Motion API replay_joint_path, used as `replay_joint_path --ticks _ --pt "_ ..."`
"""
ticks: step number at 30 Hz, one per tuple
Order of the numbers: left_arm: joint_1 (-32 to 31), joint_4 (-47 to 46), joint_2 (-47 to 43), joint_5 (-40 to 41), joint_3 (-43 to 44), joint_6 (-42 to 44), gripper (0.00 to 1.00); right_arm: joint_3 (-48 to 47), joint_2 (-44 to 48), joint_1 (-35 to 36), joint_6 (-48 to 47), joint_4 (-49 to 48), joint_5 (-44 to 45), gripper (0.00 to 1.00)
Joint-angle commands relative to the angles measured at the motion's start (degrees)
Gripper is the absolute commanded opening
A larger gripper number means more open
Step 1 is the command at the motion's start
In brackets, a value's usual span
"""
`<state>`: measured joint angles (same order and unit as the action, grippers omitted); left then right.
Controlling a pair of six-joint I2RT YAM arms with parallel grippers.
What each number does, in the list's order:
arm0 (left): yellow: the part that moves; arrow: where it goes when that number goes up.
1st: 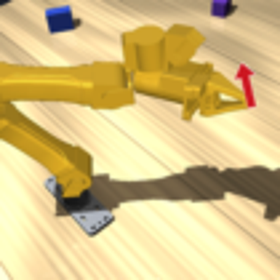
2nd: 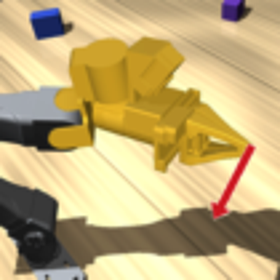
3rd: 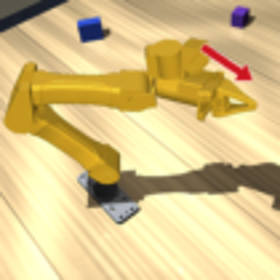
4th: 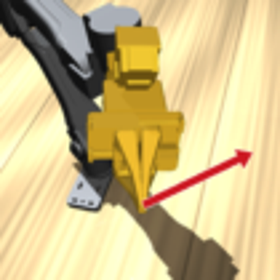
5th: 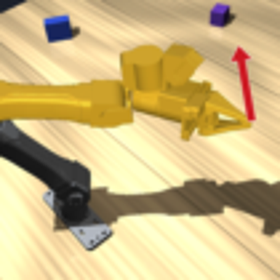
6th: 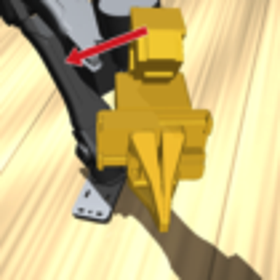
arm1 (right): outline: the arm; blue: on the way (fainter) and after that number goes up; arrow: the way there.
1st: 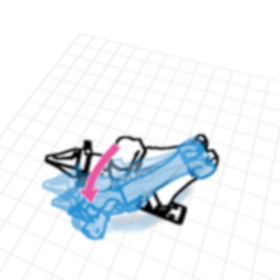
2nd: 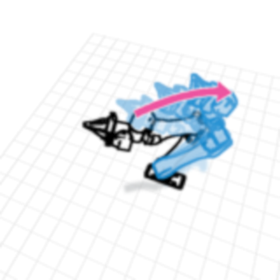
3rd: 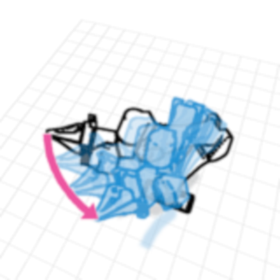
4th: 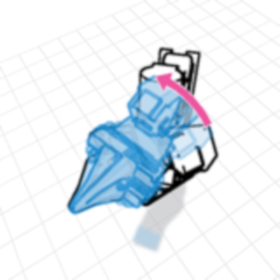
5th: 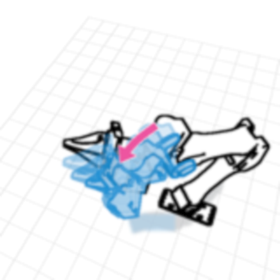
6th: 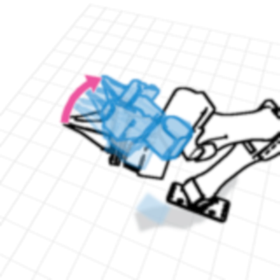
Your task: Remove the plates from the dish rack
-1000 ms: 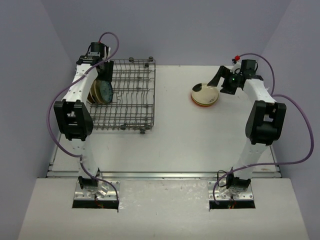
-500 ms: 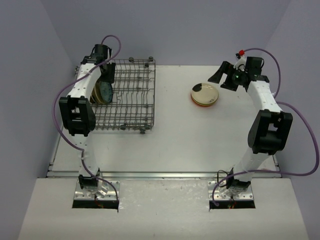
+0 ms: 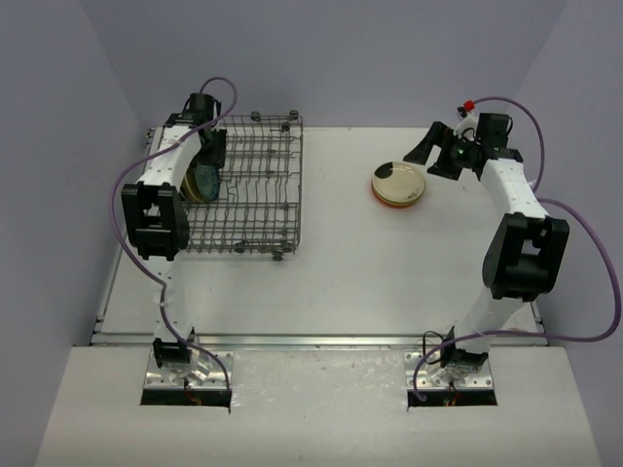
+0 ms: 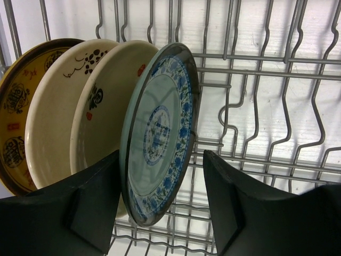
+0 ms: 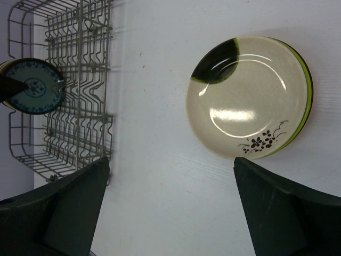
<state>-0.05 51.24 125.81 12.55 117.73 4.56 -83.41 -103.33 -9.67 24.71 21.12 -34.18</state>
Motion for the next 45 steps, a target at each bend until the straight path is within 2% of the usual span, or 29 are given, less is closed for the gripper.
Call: replay_joint_path --ticks 1,8,25,33,45 --pt "0.1 -1.2 0.4 -2.4 0.5 -2.8 0.55 0.5 1.7 -0.3 0.3 -2.3 -1.1 0.99" --pt "0.1 -1.9 -0.8 -4.8 -1.9 -6.1 0.47 1.2 1.6 -0.3 0.8 -2.9 -1.6 0.99" --pt "0.1 -3.2 -3.6 -1.4 -4.2 -7.5 0.31 0.9 1.9 -0.3 1.5 -3.0 -2.4 0.99" --pt "0.1 -1.8 -4.8 0.3 -1.5 -7.1 0.11 1.0 2.6 -0.3 2.0 -3.1 -3.0 0.99" --pt "0.0 -0.4 -9.0 1.0 2.9 -5.2 0.11 1.1 4.5 -0.3 2.0 -2.5 -3.8 0.99"
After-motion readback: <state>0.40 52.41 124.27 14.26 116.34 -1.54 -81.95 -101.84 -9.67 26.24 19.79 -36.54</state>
